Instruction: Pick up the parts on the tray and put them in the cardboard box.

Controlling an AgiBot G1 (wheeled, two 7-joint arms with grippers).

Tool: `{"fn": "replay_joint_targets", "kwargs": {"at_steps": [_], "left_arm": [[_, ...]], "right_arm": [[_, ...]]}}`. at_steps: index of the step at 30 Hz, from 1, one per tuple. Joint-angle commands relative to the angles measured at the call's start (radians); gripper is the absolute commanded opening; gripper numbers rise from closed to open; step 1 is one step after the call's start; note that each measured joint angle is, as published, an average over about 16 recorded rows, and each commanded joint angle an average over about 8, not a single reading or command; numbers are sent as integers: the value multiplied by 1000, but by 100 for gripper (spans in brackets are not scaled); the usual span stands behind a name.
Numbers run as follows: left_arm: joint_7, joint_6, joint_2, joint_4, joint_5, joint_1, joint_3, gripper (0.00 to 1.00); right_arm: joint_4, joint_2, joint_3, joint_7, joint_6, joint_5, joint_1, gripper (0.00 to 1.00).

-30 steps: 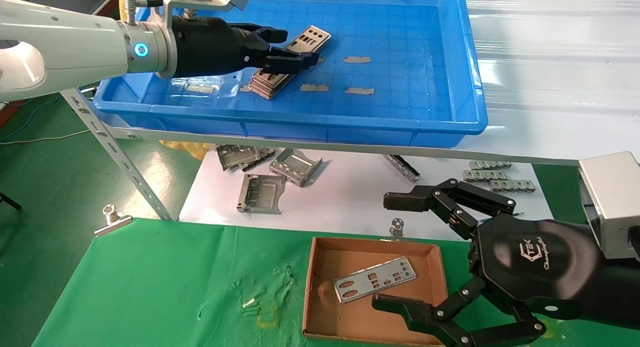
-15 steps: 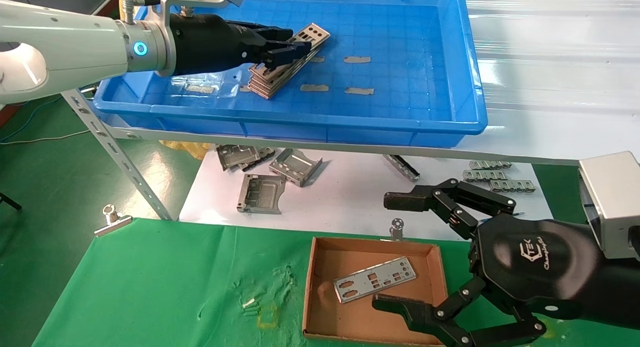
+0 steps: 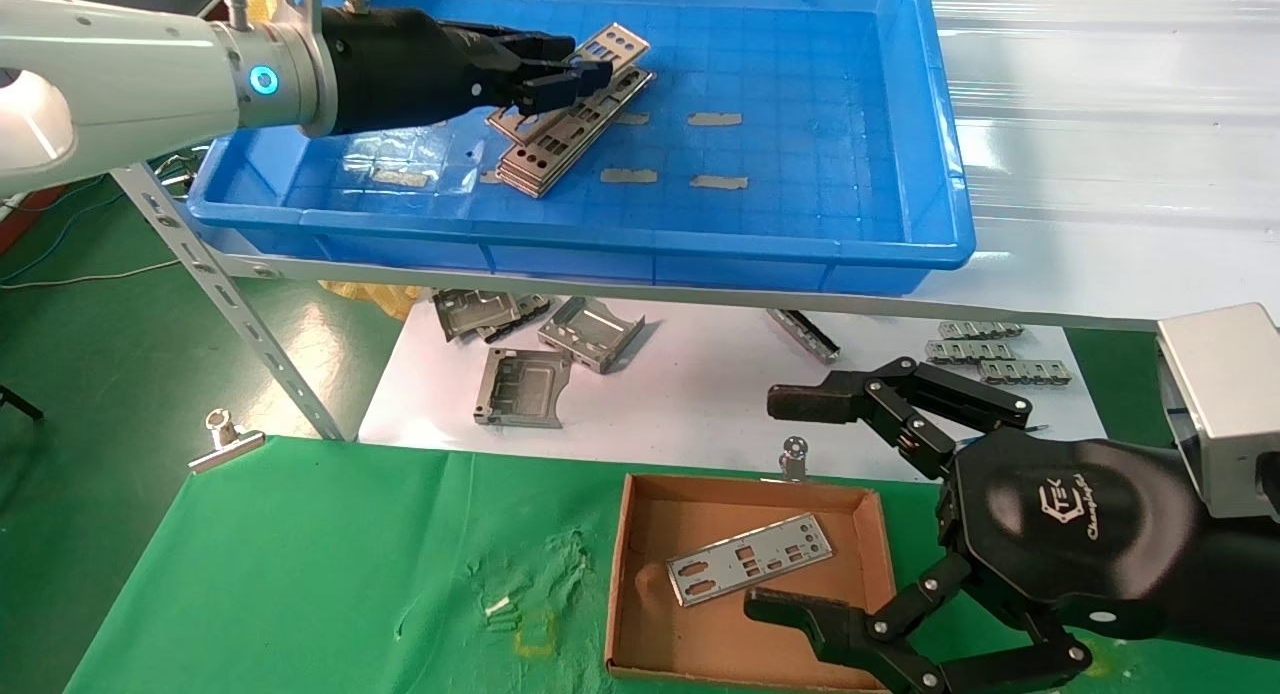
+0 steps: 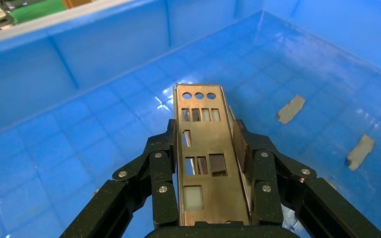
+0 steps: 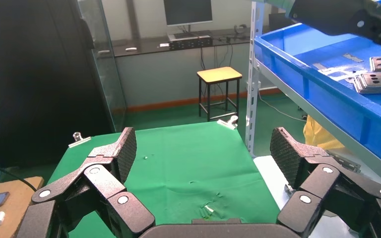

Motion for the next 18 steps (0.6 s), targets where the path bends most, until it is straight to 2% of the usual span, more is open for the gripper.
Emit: {"fn": "replay_joint_targets", "kwargs": {"at_steps": [1,6,11,18], "left_arm": [[1,2,-2,3,-4,-3,-2,0],[3,34,-10,8,-14,-18,-8,0],[13,115,-31,3,-30,-35,-17,0],[44,356,-84,-15,-65,-35,-35,0]], "right_arm": [[0,0,0,0,0,0,0,100],[0,0,0,0,0,0,0,100],[0,0,0,0,0,0,0,100],[0,0,0,0,0,0,0,100]]}}
